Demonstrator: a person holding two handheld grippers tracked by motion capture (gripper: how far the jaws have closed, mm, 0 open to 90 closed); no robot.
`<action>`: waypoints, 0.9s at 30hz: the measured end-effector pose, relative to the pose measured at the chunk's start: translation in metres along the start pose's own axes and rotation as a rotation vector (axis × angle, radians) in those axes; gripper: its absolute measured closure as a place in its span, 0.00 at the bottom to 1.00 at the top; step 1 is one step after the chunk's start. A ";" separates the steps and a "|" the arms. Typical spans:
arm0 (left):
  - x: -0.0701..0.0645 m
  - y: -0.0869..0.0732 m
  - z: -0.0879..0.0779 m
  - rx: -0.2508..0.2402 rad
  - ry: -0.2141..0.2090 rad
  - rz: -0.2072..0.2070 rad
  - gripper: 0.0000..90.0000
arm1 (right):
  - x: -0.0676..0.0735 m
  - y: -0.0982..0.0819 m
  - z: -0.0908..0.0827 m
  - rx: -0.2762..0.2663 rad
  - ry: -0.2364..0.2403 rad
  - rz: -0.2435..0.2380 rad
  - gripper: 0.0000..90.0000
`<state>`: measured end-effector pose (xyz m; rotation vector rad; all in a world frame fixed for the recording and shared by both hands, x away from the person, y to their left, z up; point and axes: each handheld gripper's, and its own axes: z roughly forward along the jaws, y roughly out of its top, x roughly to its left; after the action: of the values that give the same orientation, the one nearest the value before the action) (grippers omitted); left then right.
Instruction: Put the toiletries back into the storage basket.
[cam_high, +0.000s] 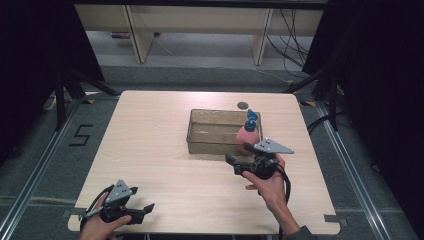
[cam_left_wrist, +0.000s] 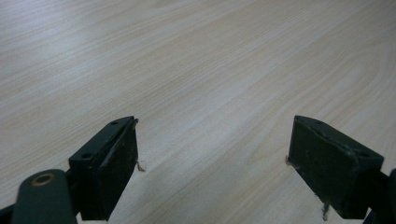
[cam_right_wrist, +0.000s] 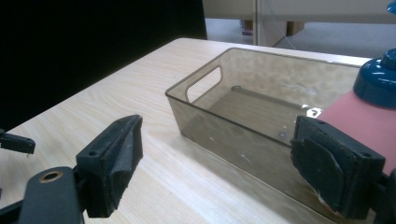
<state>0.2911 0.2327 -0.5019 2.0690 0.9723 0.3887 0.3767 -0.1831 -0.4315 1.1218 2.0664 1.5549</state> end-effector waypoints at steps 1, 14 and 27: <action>0.000 0.000 0.000 0.001 0.000 0.001 0.17 | 0.000 -0.001 0.000 0.001 0.006 -0.006 0.19; -0.001 0.000 0.000 -0.002 -0.003 -0.016 0.17 | 0.007 -0.008 -0.002 0.024 0.033 -0.008 0.19; -0.001 -0.001 0.000 0.002 -0.008 -0.018 0.17 | 0.006 -0.016 -0.006 0.037 0.024 -0.004 0.19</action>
<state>0.2898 0.2321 -0.5020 2.0605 0.9861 0.3695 0.3627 -0.1839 -0.4432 1.1161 2.1197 1.5415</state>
